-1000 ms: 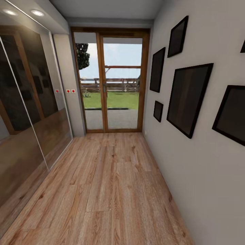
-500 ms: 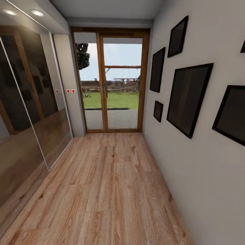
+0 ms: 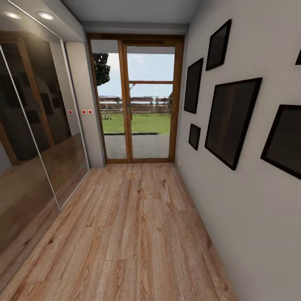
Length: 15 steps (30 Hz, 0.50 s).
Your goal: Pick up the two gym shoes and the two sandals from the corridor floor and place them onto the hallstand (shoe rack) in the corridor, making sure they are on the rack and not on the floor. Arrange them so the two gym shoes are next to each other and the two sandals are next to each other.
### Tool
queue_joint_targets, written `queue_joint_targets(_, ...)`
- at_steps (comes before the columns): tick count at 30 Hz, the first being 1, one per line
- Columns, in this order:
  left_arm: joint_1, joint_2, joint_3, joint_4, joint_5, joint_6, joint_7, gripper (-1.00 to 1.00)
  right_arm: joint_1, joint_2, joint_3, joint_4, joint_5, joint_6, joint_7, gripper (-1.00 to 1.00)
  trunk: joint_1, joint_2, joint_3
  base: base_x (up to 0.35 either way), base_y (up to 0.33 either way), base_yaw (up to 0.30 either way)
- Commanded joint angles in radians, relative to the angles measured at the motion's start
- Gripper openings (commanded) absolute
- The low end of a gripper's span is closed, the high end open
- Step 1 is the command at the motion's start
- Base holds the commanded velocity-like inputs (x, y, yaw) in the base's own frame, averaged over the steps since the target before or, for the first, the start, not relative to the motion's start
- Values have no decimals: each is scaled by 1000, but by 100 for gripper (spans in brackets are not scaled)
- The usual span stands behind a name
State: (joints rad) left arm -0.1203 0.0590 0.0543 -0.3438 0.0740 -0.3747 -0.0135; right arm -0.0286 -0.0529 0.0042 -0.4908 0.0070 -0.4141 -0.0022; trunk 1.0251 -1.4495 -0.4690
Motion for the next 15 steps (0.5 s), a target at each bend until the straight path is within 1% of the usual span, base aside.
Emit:
queue_joint_targets(1,-1,0,-1,0,8,-4,-1,100,-1,0,0,0,1,-3,-1,100,0,-1,-1,0,0,0)
queue_joint_targets(12,-1,5,-3,-2,9,-6,-2,100,-1,-1,-2,0,1,-3,-2,100,0,-1,-1,0,1,0)
queue_joint_targets(15,-1,4,-4,-3,9,-6,-2,100,-1,-1,-2,1,1,-3,-2,100,0,-1,-1,-31,47,0)
